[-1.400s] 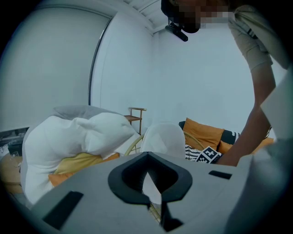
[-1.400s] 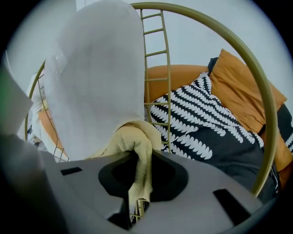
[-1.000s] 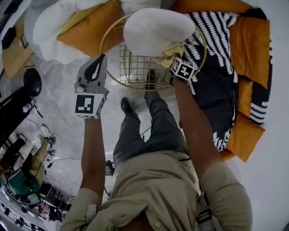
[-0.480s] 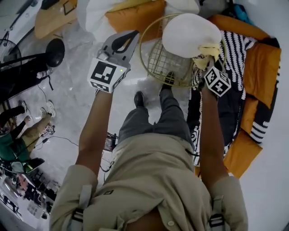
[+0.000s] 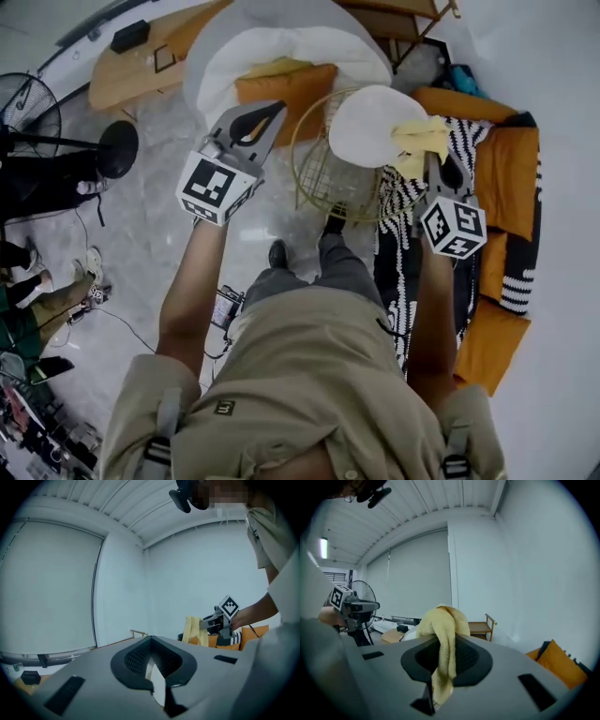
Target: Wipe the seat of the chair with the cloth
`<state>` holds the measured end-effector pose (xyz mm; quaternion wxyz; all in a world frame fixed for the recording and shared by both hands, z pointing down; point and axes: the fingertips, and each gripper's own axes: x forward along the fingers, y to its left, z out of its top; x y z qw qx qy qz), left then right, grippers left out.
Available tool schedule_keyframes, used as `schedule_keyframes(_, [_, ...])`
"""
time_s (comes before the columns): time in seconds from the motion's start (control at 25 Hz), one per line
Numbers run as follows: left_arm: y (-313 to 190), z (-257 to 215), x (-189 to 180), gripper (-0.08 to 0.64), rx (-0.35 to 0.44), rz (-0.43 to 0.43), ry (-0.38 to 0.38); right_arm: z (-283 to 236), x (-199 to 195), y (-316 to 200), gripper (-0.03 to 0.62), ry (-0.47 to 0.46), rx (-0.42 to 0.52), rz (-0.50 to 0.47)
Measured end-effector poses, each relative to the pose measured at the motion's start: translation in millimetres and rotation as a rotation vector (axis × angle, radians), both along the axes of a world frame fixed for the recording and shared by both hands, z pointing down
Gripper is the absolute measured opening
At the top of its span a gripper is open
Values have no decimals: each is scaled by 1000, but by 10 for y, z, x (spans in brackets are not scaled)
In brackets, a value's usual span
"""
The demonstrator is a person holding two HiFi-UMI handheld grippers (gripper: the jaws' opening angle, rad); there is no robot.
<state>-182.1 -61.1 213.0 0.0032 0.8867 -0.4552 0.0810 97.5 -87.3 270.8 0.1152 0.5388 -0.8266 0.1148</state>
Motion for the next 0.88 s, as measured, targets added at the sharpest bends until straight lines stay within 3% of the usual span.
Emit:
schedule_keyframes(0.48, [512, -1067, 344, 14, 117, 121, 71, -1674, -385, 739, 52, 40, 250, -109])
schedule_keyframes(0.68, [712, -1390, 590, 14, 174, 187, 66, -1941, -413, 982, 48, 98, 298, -118])
schedule_keyframes(0.88, [886, -1511, 656, 14, 196, 233, 68, -2050, -488, 1183, 48, 83, 304, -120])
